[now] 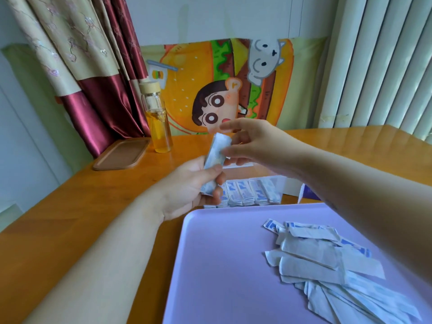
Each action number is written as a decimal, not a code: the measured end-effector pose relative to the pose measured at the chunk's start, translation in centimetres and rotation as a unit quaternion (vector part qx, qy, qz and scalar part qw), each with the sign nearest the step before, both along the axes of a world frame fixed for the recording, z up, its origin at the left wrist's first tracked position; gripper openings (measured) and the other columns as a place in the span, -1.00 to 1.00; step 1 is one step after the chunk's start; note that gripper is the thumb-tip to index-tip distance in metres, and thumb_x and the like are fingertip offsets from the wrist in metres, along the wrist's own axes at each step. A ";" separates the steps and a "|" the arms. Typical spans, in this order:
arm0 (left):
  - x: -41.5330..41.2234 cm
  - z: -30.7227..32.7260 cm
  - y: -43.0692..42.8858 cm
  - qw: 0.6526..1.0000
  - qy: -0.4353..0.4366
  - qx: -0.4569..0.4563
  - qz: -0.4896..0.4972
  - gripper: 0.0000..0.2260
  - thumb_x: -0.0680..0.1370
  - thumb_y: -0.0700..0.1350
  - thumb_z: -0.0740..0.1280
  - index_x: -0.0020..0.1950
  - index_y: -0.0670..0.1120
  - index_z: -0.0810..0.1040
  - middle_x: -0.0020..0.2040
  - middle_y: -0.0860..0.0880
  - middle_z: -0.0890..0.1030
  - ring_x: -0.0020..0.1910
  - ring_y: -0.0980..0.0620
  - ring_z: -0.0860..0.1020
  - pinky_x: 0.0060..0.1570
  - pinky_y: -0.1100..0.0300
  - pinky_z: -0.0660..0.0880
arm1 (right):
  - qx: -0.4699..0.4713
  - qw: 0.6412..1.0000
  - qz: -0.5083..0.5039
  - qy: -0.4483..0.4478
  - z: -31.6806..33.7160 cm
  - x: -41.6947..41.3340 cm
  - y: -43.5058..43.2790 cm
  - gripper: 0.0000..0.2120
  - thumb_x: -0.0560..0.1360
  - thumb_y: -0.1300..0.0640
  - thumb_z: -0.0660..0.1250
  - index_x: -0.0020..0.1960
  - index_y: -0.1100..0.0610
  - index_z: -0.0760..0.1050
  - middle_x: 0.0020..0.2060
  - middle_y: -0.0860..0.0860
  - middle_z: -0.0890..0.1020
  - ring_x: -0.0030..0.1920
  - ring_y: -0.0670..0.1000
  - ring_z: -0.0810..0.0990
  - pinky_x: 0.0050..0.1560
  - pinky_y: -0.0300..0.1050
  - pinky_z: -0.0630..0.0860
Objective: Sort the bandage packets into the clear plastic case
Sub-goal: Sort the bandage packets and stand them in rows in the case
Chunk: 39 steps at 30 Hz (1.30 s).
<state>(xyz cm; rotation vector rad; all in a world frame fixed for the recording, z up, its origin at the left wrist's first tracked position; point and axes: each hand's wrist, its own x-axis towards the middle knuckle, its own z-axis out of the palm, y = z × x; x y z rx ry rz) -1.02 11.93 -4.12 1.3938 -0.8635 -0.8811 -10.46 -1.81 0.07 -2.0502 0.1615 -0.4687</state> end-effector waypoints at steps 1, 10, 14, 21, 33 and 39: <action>0.4 0.1 -0.5 1.000 -0.013 -0.003 0.006 -0.84 0.62 -0.15 0.15 0.13 -0.11 0.47 -0.38 0.04 0.47 -0.48 0.13 0.44 -0.42 0.25 0.48 | 0.064 0.998 0.004 0.015 0.1 0.7 -0.3 -0.67 0.44 0.34 0.39 0.18 0.18 0.47 -0.27 0.11 0.58 -0.30 -0.01 0.59 -0.24 -0.22 0.57; 3.7 -0.3 -2.9 0.972 -0.212 0.060 0.078 -0.84 0.64 -0.10 0.12 0.13 -0.14 0.41 -0.27 -0.04 0.52 -0.34 0.05 0.55 -0.23 0.12 0.56 | 0.054 0.998 -0.027 0.032 -1.3 6.1 -2.1 -0.79 0.43 0.35 0.40 0.06 0.28 0.49 -0.20 0.19 0.63 -0.33 -0.04 0.61 -0.25 -0.29 0.58; 4.7 -0.8 -3.7 0.935 -0.311 0.130 0.109 -0.79 0.63 0.00 0.11 0.08 -0.14 0.36 -0.19 -0.04 0.59 -0.21 0.00 0.64 -0.08 -0.02 0.59 | 0.085 0.995 -0.035 0.026 -2.9 7.6 -2.9 -0.80 0.42 0.39 0.39 0.02 0.27 0.49 -0.24 0.17 0.62 -0.30 0.02 0.60 -0.15 -0.16 0.60; 6.3 -1.4 -3.6 0.888 -0.405 0.167 0.141 -0.74 0.61 0.03 0.17 0.28 0.05 0.43 0.13 0.13 0.51 -0.03 0.13 0.48 -0.26 0.35 0.38 | 0.157 0.980 -0.056 0.110 -3.8 9.0 -5.3 -0.86 0.49 0.35 0.33 -0.10 0.14 0.47 -0.18 0.11 0.63 -0.17 0.00 0.63 -0.11 -0.16 0.59; 8.4 -2.8 -2.8 0.858 -0.459 0.223 0.061 -0.84 0.57 0.00 0.27 0.15 0.14 0.48 0.16 0.12 0.38 0.07 0.11 0.45 -0.07 0.23 0.36 | 0.218 0.929 -0.035 0.297 -6.8 11.5 -5.9 -0.86 0.52 0.43 0.21 -0.02 0.24 0.47 -0.02 0.19 0.62 0.05 0.15 0.60 0.17 -0.01 0.52; 8.5 -3.0 -2.9 0.850 -0.472 0.226 0.049 -0.82 0.57 -0.03 0.28 0.17 0.13 0.50 0.13 0.10 0.38 0.01 0.12 0.42 -0.08 0.27 0.32 | 0.131 0.936 -0.040 0.325 -7.5 12.5 -4.6 -0.73 0.50 0.43 0.27 0.18 0.27 0.46 -0.02 0.15 0.61 0.05 0.09 0.59 0.21 -0.07 0.49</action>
